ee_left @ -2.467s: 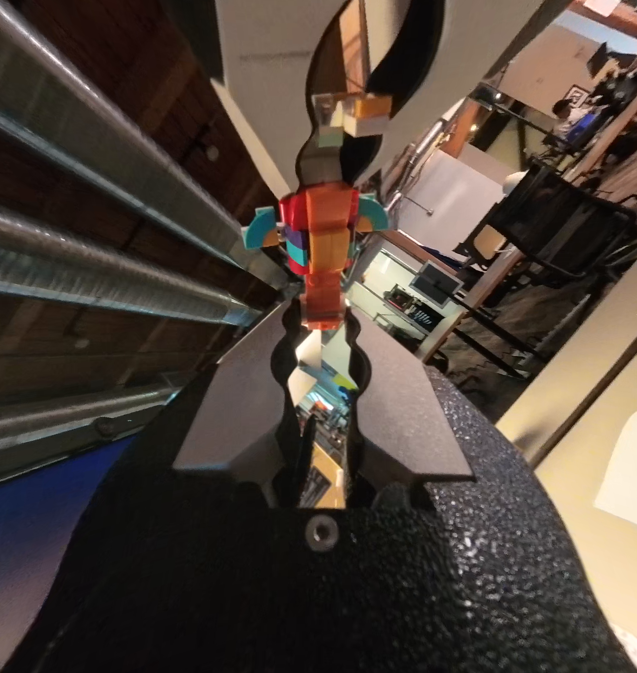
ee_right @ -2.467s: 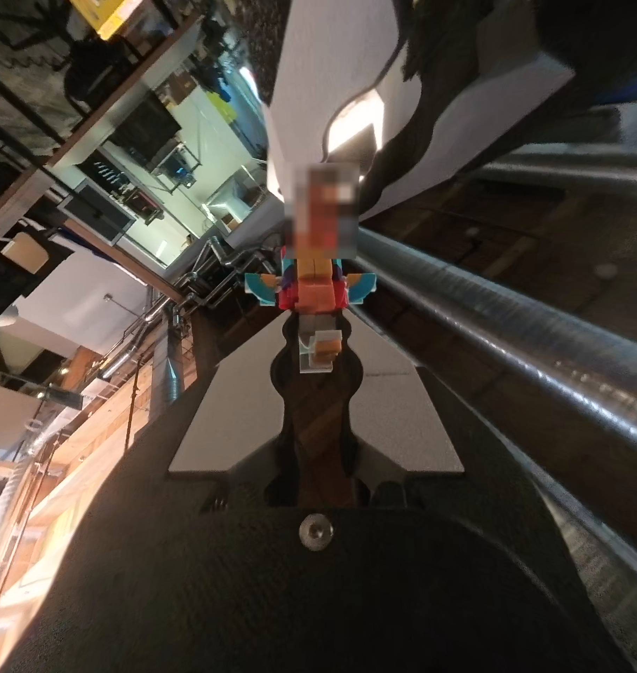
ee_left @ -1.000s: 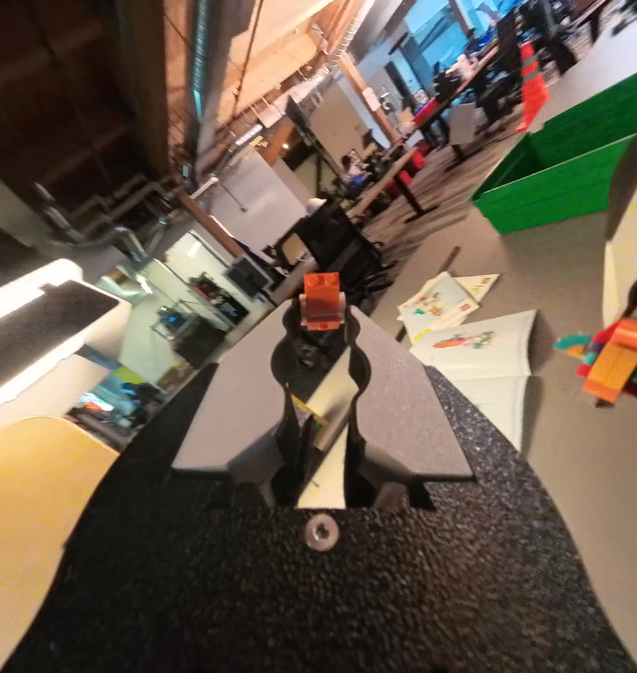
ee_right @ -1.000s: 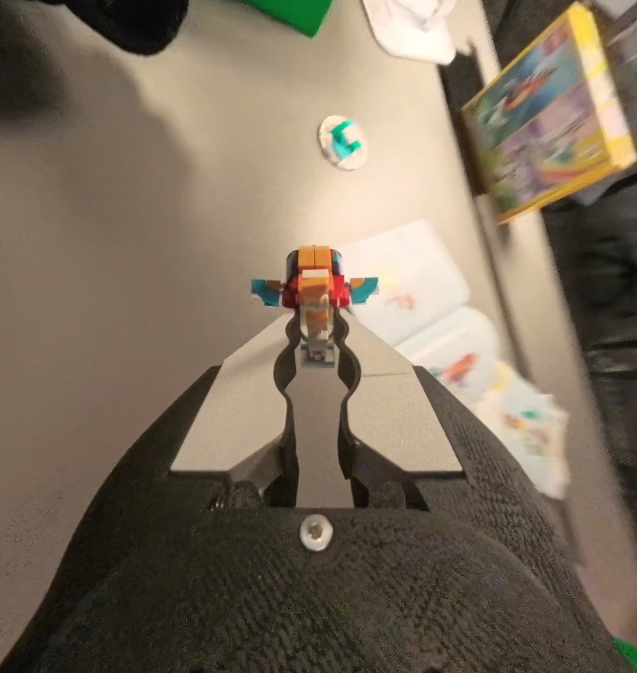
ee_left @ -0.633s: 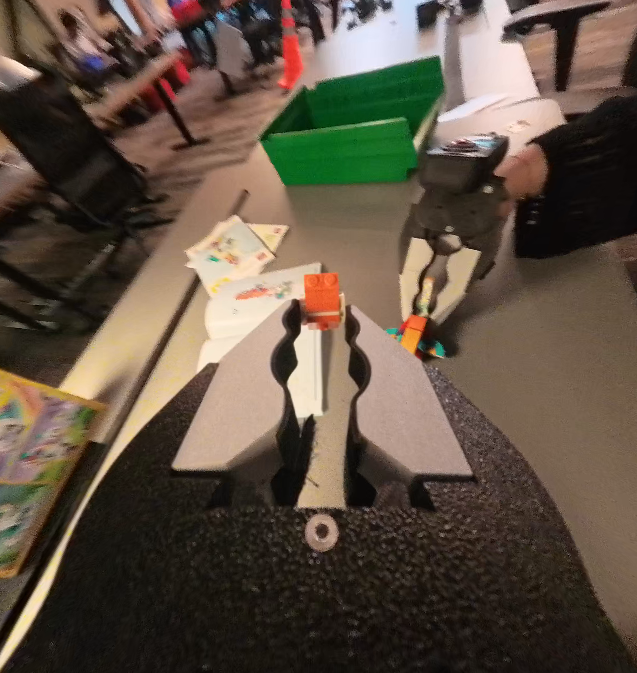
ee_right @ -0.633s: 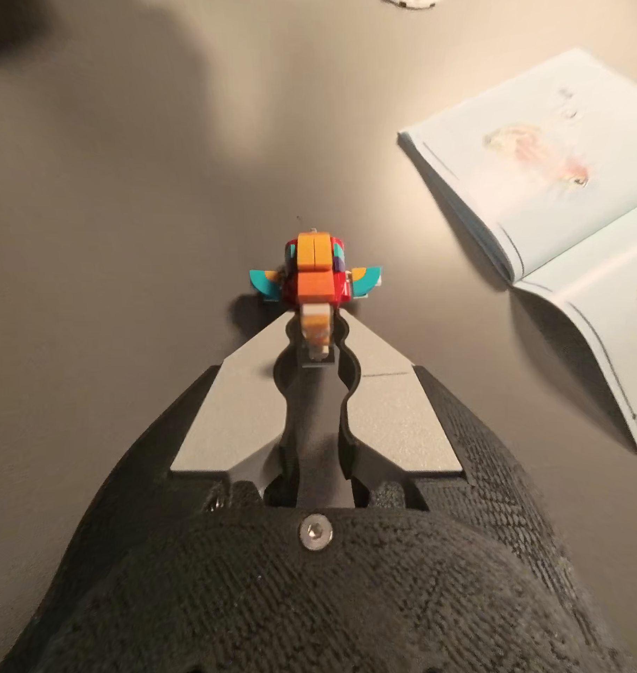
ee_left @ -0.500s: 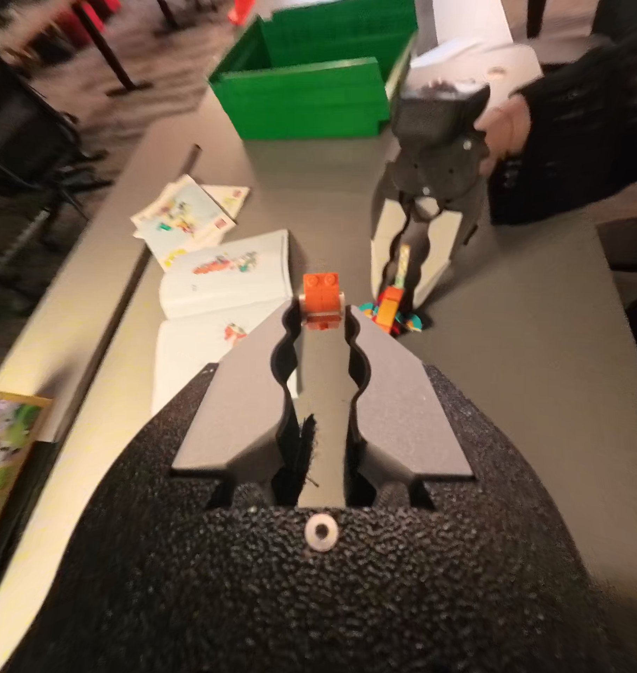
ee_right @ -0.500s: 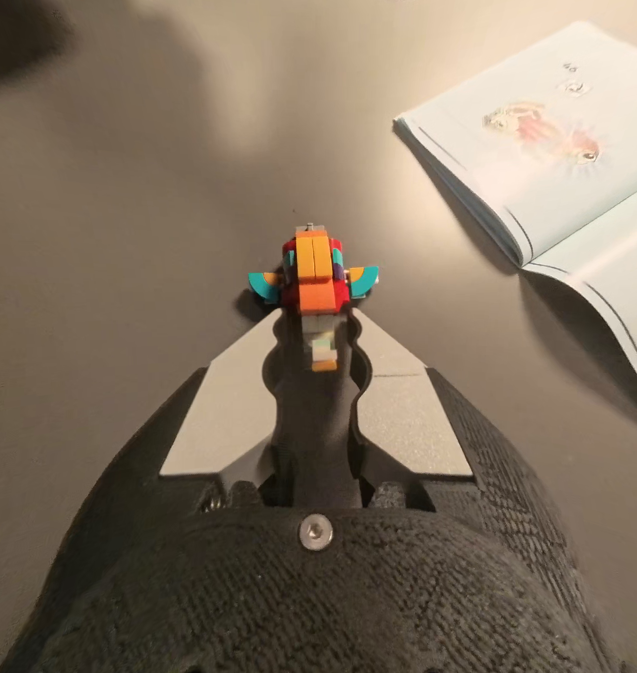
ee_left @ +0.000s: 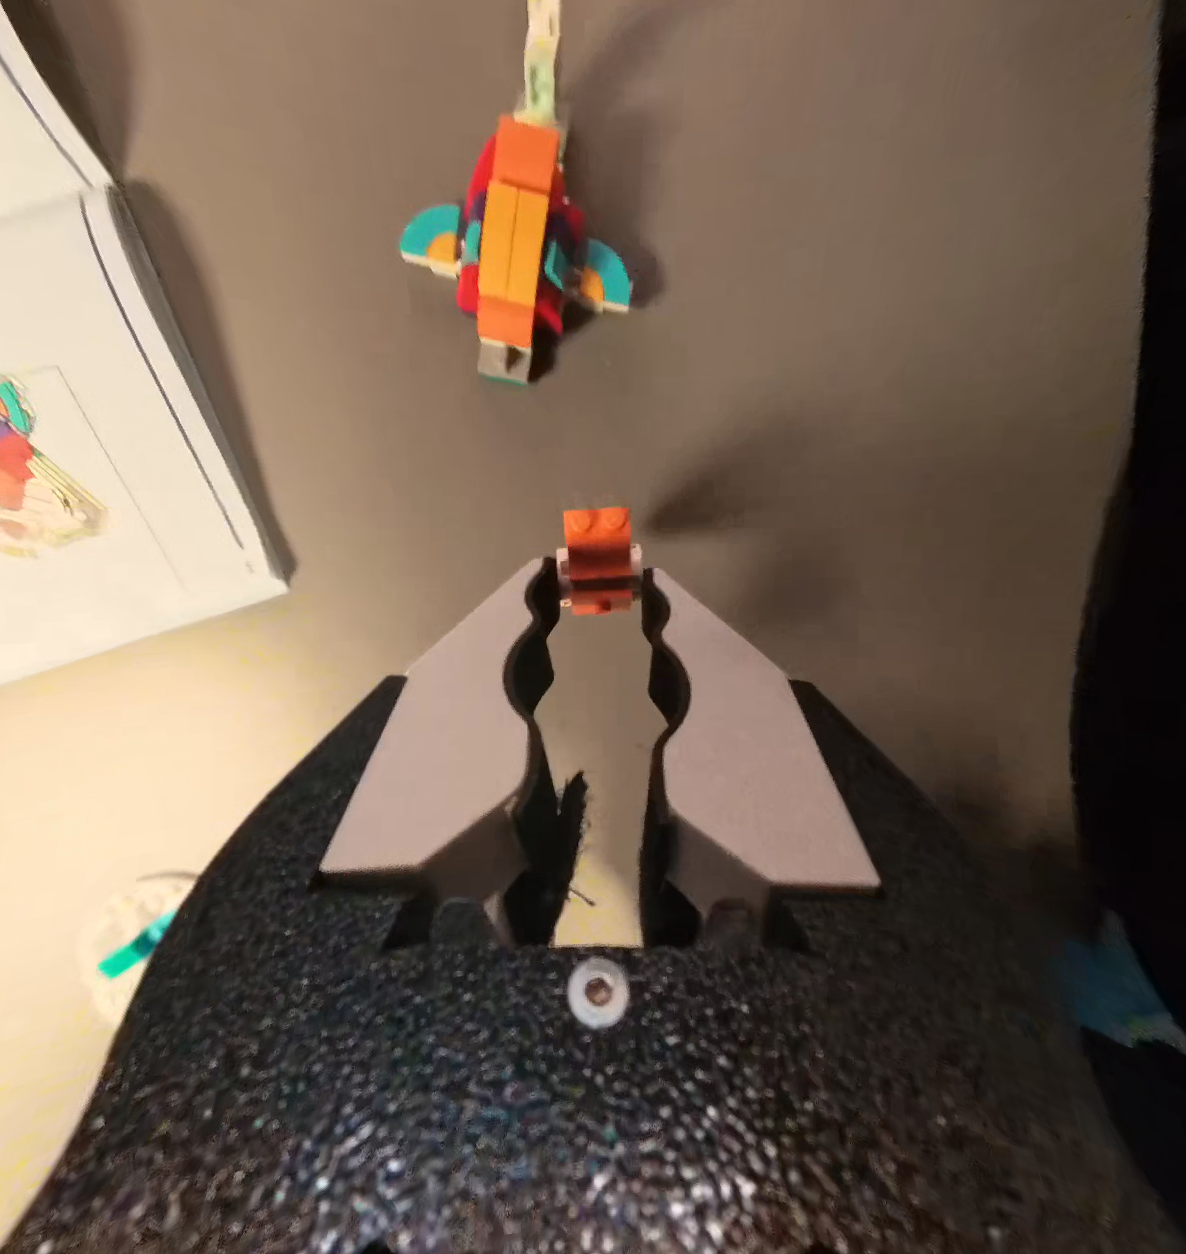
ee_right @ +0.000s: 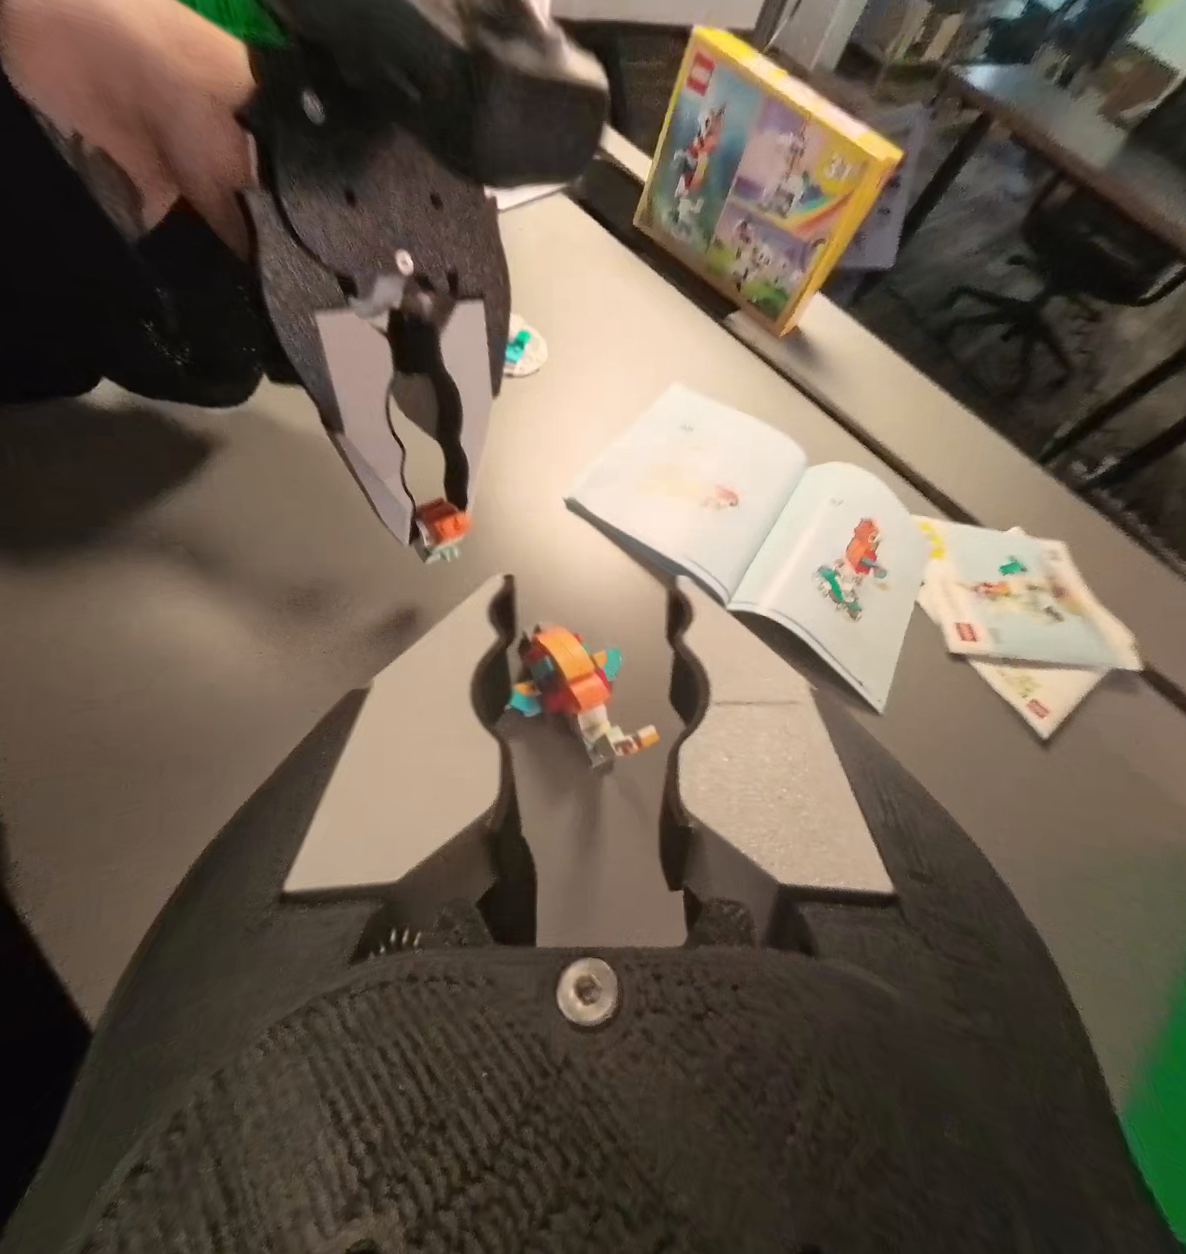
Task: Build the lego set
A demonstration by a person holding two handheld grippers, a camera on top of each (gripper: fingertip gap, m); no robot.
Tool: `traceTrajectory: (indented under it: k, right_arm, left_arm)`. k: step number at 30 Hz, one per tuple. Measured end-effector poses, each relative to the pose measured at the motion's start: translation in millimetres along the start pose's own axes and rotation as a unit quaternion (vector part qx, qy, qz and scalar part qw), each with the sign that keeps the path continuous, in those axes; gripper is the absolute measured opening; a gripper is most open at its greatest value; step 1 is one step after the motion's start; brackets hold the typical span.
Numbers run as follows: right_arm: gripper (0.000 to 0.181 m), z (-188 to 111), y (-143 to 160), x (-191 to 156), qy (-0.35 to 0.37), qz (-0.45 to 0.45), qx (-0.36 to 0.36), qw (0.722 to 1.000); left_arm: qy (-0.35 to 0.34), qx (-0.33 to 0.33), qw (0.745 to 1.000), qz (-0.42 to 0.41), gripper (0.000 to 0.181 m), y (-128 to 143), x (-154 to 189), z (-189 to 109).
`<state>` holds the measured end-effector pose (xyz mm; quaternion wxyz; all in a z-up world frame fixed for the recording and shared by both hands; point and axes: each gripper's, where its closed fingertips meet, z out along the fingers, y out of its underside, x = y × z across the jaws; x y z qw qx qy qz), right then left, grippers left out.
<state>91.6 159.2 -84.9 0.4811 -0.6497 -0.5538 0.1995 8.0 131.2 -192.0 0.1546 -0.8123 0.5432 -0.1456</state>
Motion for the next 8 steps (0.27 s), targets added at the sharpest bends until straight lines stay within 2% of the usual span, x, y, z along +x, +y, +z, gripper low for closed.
traceTrajectory:
  k: [1,4,8]
  right_arm:
    - [0.034,0,-6,-8,0.005,-0.007,-0.006,1.0]
    - [0.023,4,-13,-29,-0.005,-0.041,-0.032,0.999]
    - [0.013,12,-2,-36,-0.03,-0.058,-0.07,0.995]
  left_arm:
    - [-0.017,-0.018,1.0,-0.006,0.022,3,2,1]
    - [-0.072,-0.064,0.995,-0.013,0.022,13,10,3]
    - [-0.058,-0.069,0.994,-0.055,0.022,21,22,13]
